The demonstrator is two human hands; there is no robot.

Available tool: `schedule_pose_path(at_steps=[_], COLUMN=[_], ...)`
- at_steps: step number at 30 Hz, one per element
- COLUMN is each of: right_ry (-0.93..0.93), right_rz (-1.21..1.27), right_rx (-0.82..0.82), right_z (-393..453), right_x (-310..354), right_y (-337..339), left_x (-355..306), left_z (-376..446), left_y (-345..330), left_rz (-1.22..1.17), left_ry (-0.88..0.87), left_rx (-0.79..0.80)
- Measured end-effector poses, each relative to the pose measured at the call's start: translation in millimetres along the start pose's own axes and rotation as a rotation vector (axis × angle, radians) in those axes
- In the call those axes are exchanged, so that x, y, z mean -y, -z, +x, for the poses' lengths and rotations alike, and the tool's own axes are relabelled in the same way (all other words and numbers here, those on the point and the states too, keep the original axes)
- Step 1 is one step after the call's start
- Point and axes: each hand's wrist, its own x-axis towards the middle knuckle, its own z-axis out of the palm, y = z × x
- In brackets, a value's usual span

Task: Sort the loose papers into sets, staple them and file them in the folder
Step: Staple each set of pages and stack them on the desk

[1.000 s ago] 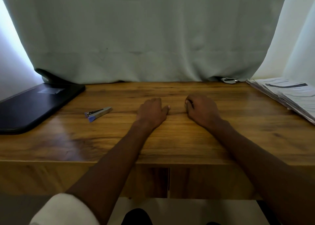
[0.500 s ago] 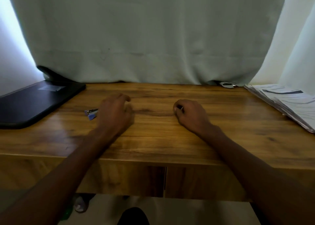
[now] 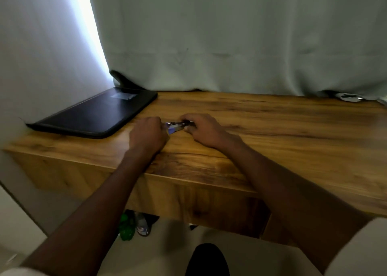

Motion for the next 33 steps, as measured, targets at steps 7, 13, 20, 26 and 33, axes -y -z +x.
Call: schedule_pose_path(at_steps=[7, 13, 20, 26, 33], right_ry=[-0.262, -0.562, -0.877, -1.007, -0.994], right_rz=[-0.081, -0.246, -0.403, -0.363, -0.345], right_rx=[-0.231, -0.430, -0.592, -0.706, -0.822], right_z=[-40.5, -133.0, -262.2, -304.3, -306.1], right_x=[-33.5, -99.5, -152.7, -169.3, -173.9], right_y=[38.2, 125.4, 211.1, 229.2, 229.8], left_x=[-8.6, -122.8, -297.8, -349.7, -352.3], left_z=[-6.6, -5.0, -34.4, -65.5, -67.5], left_y=[3.5, -25.6, -57.0, -95.8, -95.9], left_rz=[-0.059, -0.282, -0.475, -0.370, -0.319], left_ry=[-0.153, -0.284, -0.511, -0.605, -0.632], left_rx=[-0.063, -0.018, 0.067, 0.158, 0.164])
